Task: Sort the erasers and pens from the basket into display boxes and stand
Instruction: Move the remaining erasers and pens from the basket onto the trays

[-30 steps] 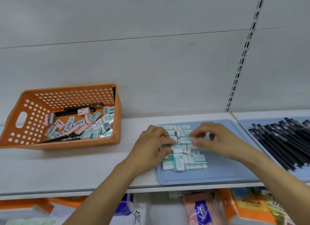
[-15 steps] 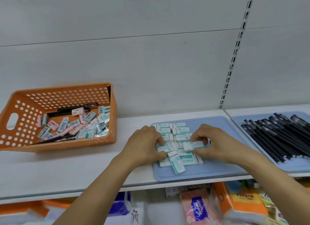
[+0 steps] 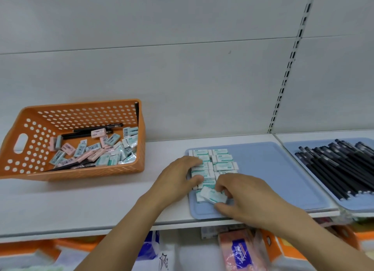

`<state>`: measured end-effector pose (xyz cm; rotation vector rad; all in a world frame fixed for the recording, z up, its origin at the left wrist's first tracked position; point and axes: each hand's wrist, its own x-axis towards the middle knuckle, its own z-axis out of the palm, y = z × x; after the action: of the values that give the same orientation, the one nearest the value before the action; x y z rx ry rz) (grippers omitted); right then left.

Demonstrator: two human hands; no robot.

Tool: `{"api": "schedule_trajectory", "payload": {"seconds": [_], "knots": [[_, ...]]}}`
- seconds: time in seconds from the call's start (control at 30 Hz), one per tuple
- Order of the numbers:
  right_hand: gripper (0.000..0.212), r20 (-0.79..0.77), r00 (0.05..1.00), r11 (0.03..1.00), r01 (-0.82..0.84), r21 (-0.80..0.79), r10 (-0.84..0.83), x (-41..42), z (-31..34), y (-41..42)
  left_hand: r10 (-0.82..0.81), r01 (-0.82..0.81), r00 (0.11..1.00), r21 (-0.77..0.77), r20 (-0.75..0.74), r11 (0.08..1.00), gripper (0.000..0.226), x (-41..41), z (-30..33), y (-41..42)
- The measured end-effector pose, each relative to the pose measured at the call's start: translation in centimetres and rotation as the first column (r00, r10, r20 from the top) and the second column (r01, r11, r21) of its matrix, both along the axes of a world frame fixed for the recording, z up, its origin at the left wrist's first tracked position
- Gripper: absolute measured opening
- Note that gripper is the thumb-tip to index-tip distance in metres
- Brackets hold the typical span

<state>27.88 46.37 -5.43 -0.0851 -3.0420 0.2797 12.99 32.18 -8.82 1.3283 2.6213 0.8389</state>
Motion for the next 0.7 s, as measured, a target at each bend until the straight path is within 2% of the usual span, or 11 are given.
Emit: {"api": "schedule_trajectory", "payload": {"seconds": [0.07, 0.17, 0.3, 0.4, 0.57, 0.63, 0.7], "knots": [[0.027, -0.012, 1.000, 0.998, -0.004, -0.061, 0.003, 0.1, 0.1, 0.9, -0.009, 0.009, 1.000, -0.019, -0.006, 1.000, 0.045, -0.2, -0.2, 0.0], [0.022, -0.044, 0.999, 0.998, 0.012, -0.054, -0.014, 0.2, 0.3, 2.9, -0.008, 0.007, 1.000, -0.011, -0.029, 1.000, 0.046, 0.2, 0.0, -0.3], [0.019, -0.042, 0.999, 0.999, 0.011, -0.046, -0.013, 0.0, -0.1, 4.0, -0.018, 0.025, 0.998, 0.103, -0.062, 0.994, 0.046, 2.0, 1.7, -1.7], [0.018, -0.147, 0.989, 0.987, -0.054, -0.154, 0.031, -1.3, 0.5, 2.9, -0.016, 0.041, 0.992, 0.195, -0.126, 0.980, 0.034, 2.7, 4.5, -5.0], [0.012, -0.253, 0.954, 0.938, -0.229, -0.258, 0.163, -6.1, 3.4, -2.0, 0.214, -0.169, 0.970, 0.310, -0.118, 0.936, 0.018, -2.7, 9.6, -13.5], [0.011, -0.307, 0.924, 0.924, -0.304, -0.231, 0.228, -8.7, 5.0, -4.9, 0.291, -0.265, 0.950, 0.204, -0.109, 0.942, 0.017, -6.4, 10.6, -16.0], [0.012, -0.383, 0.867, 0.910, -0.393, -0.129, 0.320, -11.4, 6.6, -8.0, 0.334, -0.339, 0.935, -0.024, -0.119, 0.940, 0.022, -9.9, 10.6, -17.6]]}}
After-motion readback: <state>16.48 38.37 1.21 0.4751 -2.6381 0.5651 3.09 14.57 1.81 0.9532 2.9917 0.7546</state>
